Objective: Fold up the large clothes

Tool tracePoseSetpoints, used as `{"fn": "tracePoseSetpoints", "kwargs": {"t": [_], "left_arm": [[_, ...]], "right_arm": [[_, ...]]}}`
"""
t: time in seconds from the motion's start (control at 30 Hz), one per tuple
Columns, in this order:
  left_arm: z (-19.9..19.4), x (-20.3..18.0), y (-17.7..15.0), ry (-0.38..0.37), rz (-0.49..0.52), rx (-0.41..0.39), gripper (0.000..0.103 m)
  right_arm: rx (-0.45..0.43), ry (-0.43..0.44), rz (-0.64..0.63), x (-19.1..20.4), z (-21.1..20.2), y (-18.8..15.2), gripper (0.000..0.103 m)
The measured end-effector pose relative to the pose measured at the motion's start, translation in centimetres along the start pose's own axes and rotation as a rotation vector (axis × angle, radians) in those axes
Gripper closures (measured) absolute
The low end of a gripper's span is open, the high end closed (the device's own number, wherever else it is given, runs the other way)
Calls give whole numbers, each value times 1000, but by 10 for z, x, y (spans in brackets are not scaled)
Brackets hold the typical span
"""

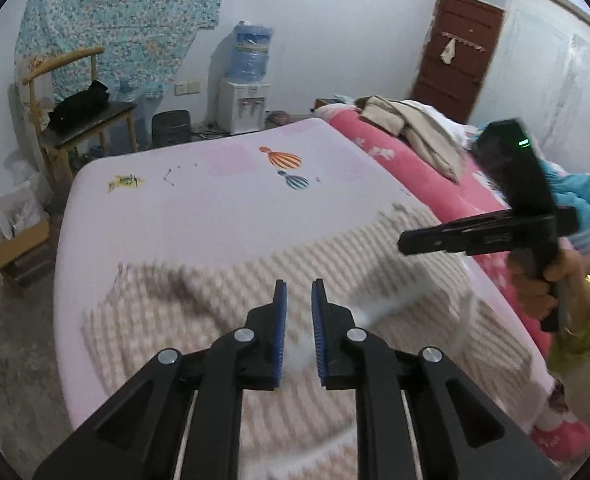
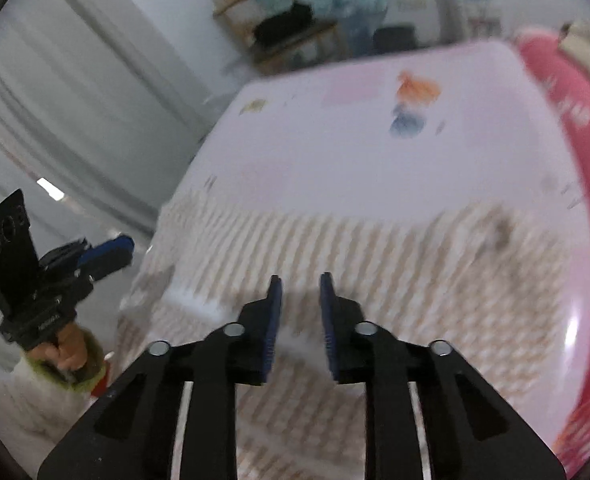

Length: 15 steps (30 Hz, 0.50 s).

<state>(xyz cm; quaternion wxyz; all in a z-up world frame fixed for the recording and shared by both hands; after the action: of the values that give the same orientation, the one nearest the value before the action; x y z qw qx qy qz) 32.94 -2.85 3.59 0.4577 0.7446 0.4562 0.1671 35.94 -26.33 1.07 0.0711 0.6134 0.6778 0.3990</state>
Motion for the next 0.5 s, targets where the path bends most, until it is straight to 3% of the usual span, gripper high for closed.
{"fn": "tracePoseSetpoints", "kwargs": {"t": [0.07, 0.13, 0.17, 0.2, 0.33, 0.5], "left_arm": [[26, 3, 1, 34, 10, 28, 89], [59, 8, -7, 131, 57, 90, 89], [73, 13, -15, 173, 79, 131, 89], [87, 18, -26, 196, 93, 180, 89], [80, 20, -31, 183, 101, 167, 89], [65, 7, -4, 86, 100, 64, 89]], "right_arm": [[-20, -96, -15, -10, 12, 9, 81], [2, -210, -58, -21, 32, 4, 82], [26, -227, -69, -28, 41, 4, 83], [36, -215, -65, -34, 48, 0, 83], [29, -178, -11, -42, 37, 8, 83], [-21, -73, -36, -13, 40, 24, 80]]}}
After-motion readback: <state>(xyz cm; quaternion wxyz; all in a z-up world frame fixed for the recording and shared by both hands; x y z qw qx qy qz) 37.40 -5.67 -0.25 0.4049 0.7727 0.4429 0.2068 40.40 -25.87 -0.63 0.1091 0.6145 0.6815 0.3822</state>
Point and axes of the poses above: each gripper's, at about its wrist camera, not at the fingertips, and z roughly the way its jaws point, x to its left, y to its top, the point moved 1 cm from there along z, roughly the way its jaws point, and after that the axes turned 12 degrees about -x, right-handed, at the moved point
